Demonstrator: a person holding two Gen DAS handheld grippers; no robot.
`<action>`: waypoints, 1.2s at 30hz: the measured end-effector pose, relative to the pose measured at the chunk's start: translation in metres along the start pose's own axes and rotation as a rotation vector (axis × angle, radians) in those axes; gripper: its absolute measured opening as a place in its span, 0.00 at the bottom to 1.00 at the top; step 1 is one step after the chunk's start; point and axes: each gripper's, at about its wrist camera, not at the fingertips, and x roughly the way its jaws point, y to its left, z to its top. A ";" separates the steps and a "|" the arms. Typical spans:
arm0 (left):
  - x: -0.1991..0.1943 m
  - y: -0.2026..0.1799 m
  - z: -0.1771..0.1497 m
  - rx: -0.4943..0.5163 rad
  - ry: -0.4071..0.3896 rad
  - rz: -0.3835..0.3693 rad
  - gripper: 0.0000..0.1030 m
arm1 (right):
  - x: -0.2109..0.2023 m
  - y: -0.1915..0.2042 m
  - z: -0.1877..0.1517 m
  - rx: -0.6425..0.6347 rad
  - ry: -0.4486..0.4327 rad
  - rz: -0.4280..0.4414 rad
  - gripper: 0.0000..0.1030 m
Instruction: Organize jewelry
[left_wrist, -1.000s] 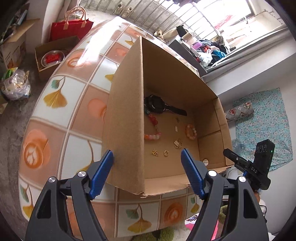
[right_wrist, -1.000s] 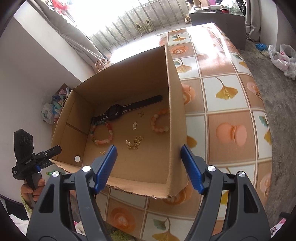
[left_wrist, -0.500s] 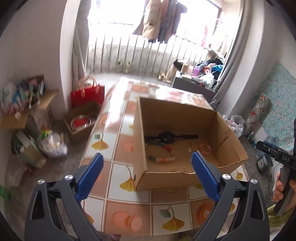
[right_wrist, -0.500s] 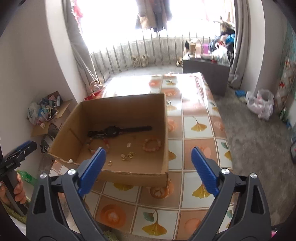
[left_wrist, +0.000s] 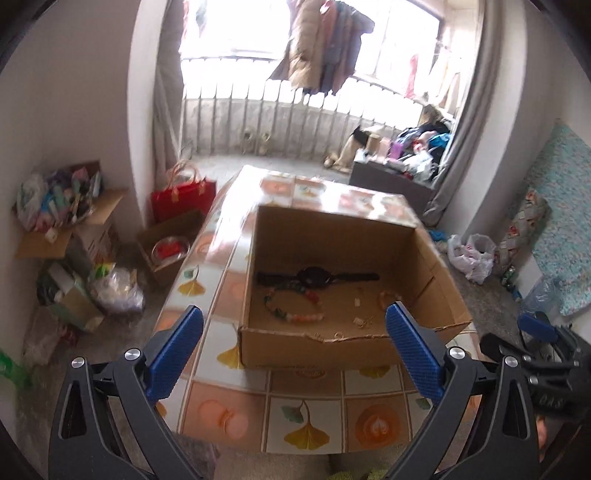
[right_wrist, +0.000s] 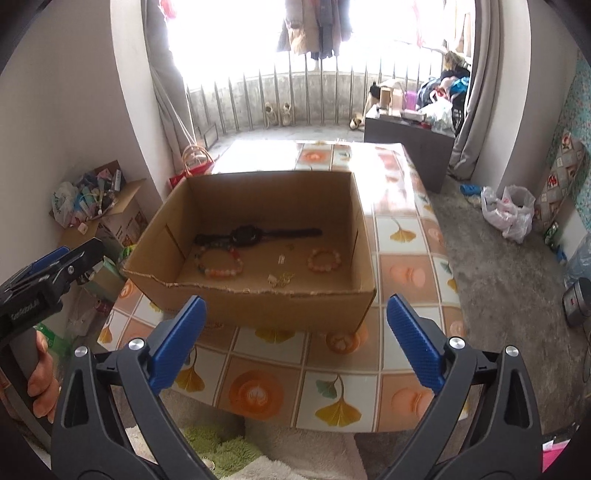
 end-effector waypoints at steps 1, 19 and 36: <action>0.008 0.001 -0.001 -0.017 0.046 0.007 0.94 | 0.004 -0.001 0.000 0.009 0.026 0.009 0.92; 0.062 -0.017 -0.022 0.000 0.373 0.103 0.94 | 0.067 -0.001 -0.020 0.025 0.302 0.014 0.92; 0.068 -0.024 -0.022 0.028 0.390 0.110 0.94 | 0.075 0.000 -0.021 0.014 0.325 0.000 0.92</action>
